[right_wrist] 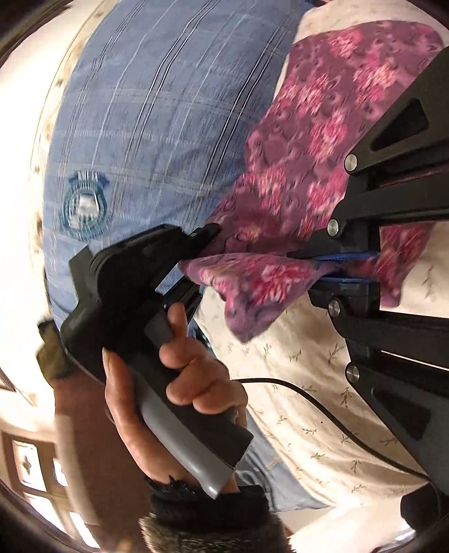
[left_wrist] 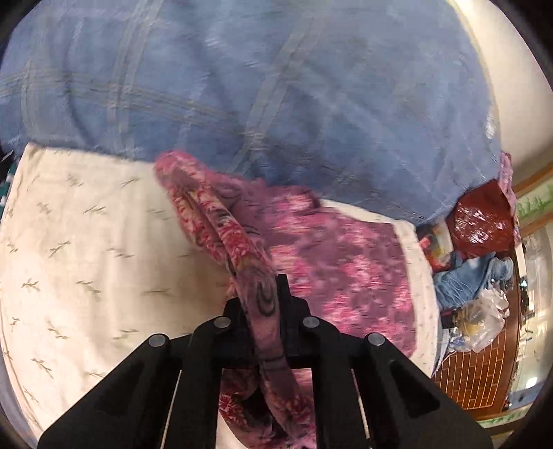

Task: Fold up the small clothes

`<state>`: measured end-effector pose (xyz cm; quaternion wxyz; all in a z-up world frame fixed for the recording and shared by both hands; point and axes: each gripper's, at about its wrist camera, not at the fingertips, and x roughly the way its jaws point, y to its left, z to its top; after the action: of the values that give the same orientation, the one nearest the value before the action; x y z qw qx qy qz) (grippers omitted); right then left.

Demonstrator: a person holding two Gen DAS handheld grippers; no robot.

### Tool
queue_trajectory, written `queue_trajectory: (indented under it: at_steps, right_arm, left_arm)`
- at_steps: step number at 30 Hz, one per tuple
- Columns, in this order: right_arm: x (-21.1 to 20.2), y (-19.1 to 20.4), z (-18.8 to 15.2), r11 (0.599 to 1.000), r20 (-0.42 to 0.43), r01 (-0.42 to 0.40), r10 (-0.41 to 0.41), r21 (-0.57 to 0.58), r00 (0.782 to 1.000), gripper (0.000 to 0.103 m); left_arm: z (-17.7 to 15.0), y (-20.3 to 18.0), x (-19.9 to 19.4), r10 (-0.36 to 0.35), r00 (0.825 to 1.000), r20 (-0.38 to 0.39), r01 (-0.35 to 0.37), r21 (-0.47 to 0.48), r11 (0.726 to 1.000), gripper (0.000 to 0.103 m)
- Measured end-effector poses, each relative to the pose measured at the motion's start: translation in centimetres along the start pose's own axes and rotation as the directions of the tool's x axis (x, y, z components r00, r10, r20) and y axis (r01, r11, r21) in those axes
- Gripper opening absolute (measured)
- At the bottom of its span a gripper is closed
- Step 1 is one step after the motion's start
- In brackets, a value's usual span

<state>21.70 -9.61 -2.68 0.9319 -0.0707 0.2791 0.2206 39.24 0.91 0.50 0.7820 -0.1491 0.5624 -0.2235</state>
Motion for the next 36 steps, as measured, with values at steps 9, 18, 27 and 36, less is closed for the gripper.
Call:
queue_trajectory:
  at_steps: [9, 18, 27, 36]
  right_arm:
    - [-6.5, -8.1, -2.5, 0.973, 0.058, 0.032, -0.046, 0.227, 0.997, 0.006]
    - [-7.2, -17.1, -9.2, 0.863, 0.005, 0.006, -0.009, 0.504, 1.000, 0.007]
    - [-7.0, -18.6, -12.1, 0.811, 0.100, -0.156, 0.120, 0.564, 0.988, 0.055]
    - [-7.2, -20.3, -11.4, 0.744, 0.173, -0.257, 0.190, 0.617, 0.966, 0.005]
  left_arm:
    - [-0.7, -11.1, 5.2, 0.013, 0.999, -0.049, -0.007, 0.117, 0.993, 0.007]
    - [-2.2, -15.7, 15.6, 0.189, 0.968, -0.166, -0.157, 0.186, 0.970, 0.013]
    - [-1.5, -18.3, 17.6, 0.250, 0.930, -0.269, -0.184, 0.247, 0.951, 0.055]
    - [-2.6, -19.0, 15.0, 0.254, 0.957, -0.140, -0.214, 0.249, 0.944, 0.004]
